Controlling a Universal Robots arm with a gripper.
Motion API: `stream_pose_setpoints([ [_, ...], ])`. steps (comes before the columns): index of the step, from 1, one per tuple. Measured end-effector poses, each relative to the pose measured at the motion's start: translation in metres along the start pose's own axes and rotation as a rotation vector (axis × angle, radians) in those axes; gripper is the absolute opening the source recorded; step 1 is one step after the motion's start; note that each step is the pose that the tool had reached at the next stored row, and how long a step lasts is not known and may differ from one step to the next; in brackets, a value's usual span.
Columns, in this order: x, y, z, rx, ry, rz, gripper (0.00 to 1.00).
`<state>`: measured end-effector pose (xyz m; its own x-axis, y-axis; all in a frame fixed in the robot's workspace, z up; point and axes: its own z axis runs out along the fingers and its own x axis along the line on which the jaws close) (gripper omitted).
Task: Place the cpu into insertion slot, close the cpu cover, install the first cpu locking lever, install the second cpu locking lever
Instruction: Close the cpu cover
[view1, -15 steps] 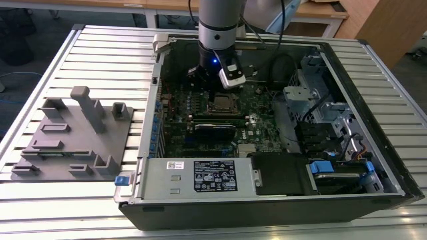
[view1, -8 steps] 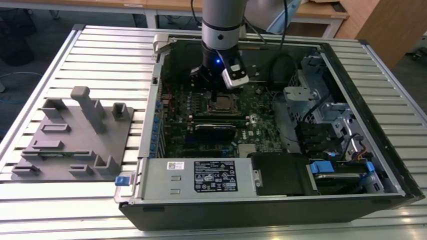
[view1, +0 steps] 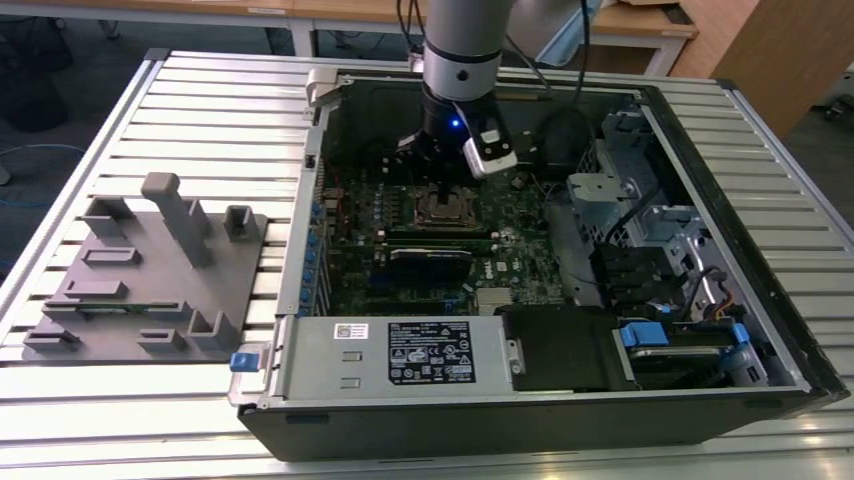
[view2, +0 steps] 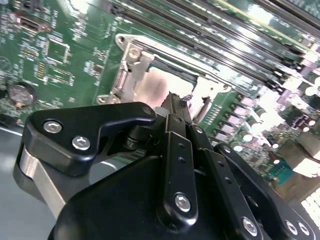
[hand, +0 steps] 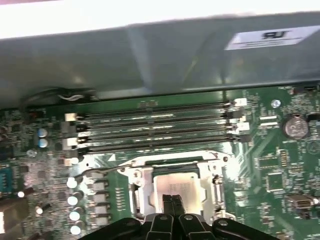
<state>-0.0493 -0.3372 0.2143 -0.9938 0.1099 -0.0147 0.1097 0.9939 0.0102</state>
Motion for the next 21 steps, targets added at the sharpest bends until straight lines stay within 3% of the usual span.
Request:
stream_pose_setpoints([
  [9, -0.0015, 0.0001, 0.0019, -0.0023, 0.0005, -0.075, 0.11],
  [21, -0.0055, 0.0007, 0.0006, -0.0026, 0.0004, -0.076, 0.11],
])
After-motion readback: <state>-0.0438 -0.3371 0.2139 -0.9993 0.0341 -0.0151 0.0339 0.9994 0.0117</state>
